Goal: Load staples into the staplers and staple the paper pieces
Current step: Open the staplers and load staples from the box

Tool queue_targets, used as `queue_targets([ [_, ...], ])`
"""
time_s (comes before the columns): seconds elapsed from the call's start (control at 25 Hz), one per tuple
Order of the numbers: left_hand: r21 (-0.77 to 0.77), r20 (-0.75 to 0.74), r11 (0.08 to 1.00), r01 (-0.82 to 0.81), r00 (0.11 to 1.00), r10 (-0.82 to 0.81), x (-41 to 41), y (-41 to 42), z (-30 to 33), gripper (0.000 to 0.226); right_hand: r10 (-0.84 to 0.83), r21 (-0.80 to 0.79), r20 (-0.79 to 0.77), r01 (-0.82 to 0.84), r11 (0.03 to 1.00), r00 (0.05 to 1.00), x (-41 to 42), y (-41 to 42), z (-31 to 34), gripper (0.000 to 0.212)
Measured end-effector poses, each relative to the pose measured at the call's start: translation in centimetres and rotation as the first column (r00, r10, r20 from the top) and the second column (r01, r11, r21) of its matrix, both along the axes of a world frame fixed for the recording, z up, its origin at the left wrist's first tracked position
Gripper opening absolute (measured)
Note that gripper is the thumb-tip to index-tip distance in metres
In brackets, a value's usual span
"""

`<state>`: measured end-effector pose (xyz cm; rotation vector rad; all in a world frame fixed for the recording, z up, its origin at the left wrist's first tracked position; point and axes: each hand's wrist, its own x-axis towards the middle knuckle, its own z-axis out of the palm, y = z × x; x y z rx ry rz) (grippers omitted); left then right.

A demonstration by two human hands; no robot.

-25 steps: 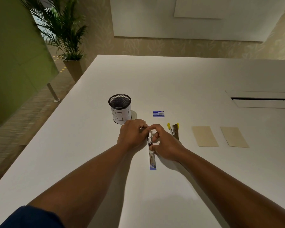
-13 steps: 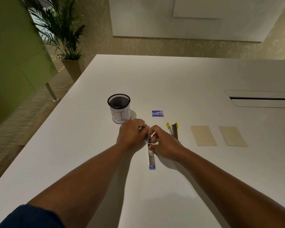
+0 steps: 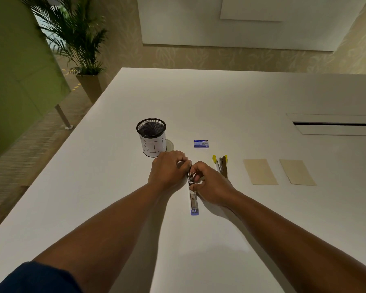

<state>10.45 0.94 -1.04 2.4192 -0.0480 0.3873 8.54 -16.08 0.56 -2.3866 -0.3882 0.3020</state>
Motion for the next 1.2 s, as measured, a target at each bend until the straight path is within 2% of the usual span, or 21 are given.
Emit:
queue_targets([
  [0.4,0.019,0.015,1.0,0.015,1.0,-0.015,0.0,0.0,0.2,0.027,-0.036,0.021,-0.049,0.037,0.999,0.998,-0.3,0.0,0.6,0.032],
  [0.56,0.048,0.027,0.998,-0.033,0.999,0.032,-0.5,-0.4,0.4,0.033,-0.025,0.159,-0.166,0.051,0.986,0.986,0.3,-0.2,1.6,0.031],
  [0.6,0.061,0.026,0.997,-0.05,0.998,0.048,-0.3,-0.4,0.2,0.031,-0.03,0.166,-0.147,0.054,0.985,0.989,0.8,-0.5,2.1,0.033],
  [0.68,0.013,-0.032,0.997,-0.077,0.996,0.077,0.5,-0.2,0.0,0.025,-0.042,0.077,0.01,0.041,0.996,0.999,2.3,-1.1,3.3,0.036],
  [0.76,-0.112,-0.121,0.993,-0.049,0.992,0.036,2.2,-0.1,0.3,0.025,-0.071,-0.014,0.137,0.074,0.997,0.988,4.6,-2.0,4.5,0.036],
  [0.84,-0.139,-0.145,0.99,0.0,0.989,-0.021,4.4,-0.2,1.1,0.032,-0.12,-0.043,0.172,0.129,0.991,0.978,7.3,-2.9,5.0,0.033],
  [0.96,-0.11,-0.152,0.994,0.023,0.988,-0.04,7.9,-1.0,1.9,0.039,-0.154,-0.051,0.131,0.162,0.985,0.979,11.4,-4.1,4.7,0.027],
  [1.08,-0.119,-0.226,0.992,0.041,0.972,-0.067,10.6,-1.7,1.7,0.05,-0.147,-0.031,0.056,0.149,0.988,0.988,14.3,-4.6,3.7,0.023],
  [1.2,-0.075,-0.234,0.989,0.126,0.962,-0.14,12.1,-2.1,1.2,0.057,-0.119,0.026,-0.041,0.121,0.992,0.992,16.2,-4.4,2.2,0.022],
])
